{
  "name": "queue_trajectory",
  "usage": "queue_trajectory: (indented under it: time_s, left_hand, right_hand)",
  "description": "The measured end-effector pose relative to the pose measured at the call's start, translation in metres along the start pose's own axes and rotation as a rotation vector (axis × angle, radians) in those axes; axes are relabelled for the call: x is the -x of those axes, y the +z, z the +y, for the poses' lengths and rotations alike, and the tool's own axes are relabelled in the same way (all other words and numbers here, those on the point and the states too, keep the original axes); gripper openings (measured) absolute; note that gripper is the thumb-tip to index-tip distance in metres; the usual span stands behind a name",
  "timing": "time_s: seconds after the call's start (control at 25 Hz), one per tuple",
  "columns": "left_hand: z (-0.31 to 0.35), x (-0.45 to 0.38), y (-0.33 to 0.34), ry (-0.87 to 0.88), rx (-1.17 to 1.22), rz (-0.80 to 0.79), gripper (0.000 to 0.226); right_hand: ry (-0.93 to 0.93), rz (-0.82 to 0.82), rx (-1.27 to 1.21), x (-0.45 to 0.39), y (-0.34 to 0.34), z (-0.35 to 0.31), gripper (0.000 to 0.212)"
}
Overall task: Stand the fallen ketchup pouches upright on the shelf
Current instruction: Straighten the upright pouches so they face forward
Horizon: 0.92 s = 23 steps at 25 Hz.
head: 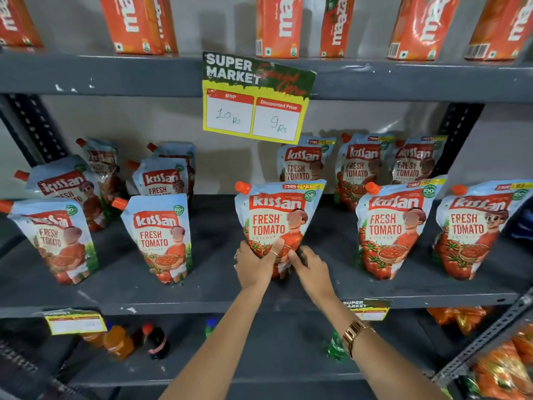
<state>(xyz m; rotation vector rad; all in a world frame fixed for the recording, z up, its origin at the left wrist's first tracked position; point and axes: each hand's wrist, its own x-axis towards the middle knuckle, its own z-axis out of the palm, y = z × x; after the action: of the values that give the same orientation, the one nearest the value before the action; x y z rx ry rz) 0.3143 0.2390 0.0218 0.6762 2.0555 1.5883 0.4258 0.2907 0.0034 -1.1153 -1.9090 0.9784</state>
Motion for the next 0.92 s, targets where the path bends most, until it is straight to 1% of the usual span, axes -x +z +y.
queue_trajectory:
  time_s: [0.2,0.36,0.44,0.52,0.6,0.68,0.76,0.84,0.92]
  left_hand:
    - [0.001,0.015,0.023,0.027,0.002,-0.035,0.066]
    - [0.005,0.028,0.039,0.042,-0.004,-0.032,0.061]
    - [0.007,0.029,0.042,0.026,-0.024,-0.016,0.061]
    - [0.01,0.032,0.043,0.007,-0.035,-0.022,0.06]
    - [0.01,0.037,0.041,0.005,0.054,-0.057,0.06]
    - [0.008,0.043,0.033,0.006,0.167,-0.053,0.064]
    - [0.006,0.043,0.018,-0.012,0.195,0.024,0.065]
    - [0.003,0.04,-0.001,-0.027,0.189,0.149,0.055]
    - [-0.001,0.036,-0.026,-0.009,0.184,0.256,0.046]
  right_hand:
    - [-0.015,0.04,0.038,0.007,-0.026,0.016,0.018]
    - [-0.01,0.055,0.009,0.009,-0.042,0.027,0.014]
    - [0.007,0.025,-0.008,0.008,-0.047,0.027,0.016]
    - [0.022,0.001,-0.04,0.009,-0.049,0.027,0.022]
    - [0.016,0.054,-0.086,0.012,-0.049,0.025,0.031]
    - [-0.048,0.188,-0.073,0.02,-0.048,0.022,0.036]
    - [-0.168,0.281,-0.059,0.025,-0.046,0.017,0.025]
    - [-0.27,0.275,-0.07,0.032,-0.043,0.011,0.014]
    - [-0.306,0.226,-0.097,0.037,-0.032,0.003,0.011]
